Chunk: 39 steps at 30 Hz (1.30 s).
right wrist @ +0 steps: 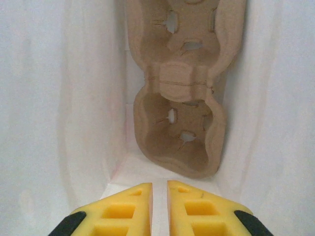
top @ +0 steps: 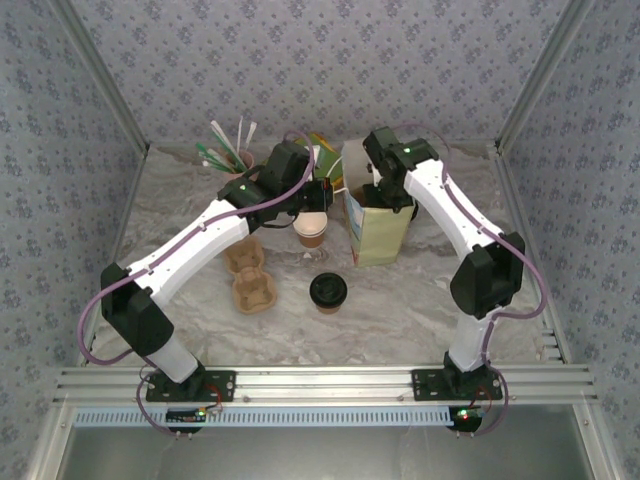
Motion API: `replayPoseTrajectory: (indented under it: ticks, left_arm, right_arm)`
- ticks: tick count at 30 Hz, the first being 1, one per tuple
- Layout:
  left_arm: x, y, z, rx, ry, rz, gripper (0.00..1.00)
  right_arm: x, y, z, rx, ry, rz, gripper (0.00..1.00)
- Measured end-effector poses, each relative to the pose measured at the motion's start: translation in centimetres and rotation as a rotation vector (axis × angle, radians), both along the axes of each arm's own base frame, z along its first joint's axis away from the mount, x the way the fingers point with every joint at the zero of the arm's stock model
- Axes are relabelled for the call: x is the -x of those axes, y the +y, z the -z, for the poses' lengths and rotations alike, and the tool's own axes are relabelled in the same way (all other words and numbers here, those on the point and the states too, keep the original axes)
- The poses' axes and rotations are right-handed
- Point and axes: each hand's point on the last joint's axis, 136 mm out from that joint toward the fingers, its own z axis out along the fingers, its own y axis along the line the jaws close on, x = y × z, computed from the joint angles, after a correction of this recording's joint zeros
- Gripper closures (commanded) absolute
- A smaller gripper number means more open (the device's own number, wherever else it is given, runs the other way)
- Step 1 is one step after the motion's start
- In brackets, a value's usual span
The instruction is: Pack the takeout coffee
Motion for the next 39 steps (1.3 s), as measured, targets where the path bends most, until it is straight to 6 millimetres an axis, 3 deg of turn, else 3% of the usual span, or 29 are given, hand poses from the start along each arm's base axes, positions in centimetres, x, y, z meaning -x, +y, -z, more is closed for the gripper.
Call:
replayPoseTrajectory:
  ticks: [5, 10, 14, 22, 39]
  left_arm:
    - [0.3, -0.3, 0.0, 0.012, 0.011, 0.022, 1.00]
    - [0.6, -0.6, -0.1, 0.021, 0.019, 0.040, 1.00]
    - [0.7, -0.7, -0.1, 0.022, 0.018, 0.049, 1.00]
    - [0.7, -0.7, -0.1, 0.019, 0.016, 0.052, 1.00]
    - [0.8, -0.4, 0.2, 0.002, 0.020, 0.049, 1.00]
  right_arm:
    - [-0.2, 0.3, -0.2, 0.000, 0.003, -0.001, 0.85]
    - [-2.9, 1.4, -0.6, -0.017, -0.028, 0.001, 0.86]
    - [-4.2, 1.9, 0.6, -0.008, -0.016, -0.007, 0.93]
    - [-4.4, 2.0, 2.8, 0.012, 0.031, -0.011, 1.00]
    - [-4.9, -2.8, 6.2, 0.074, 0.092, 0.085, 1.00]
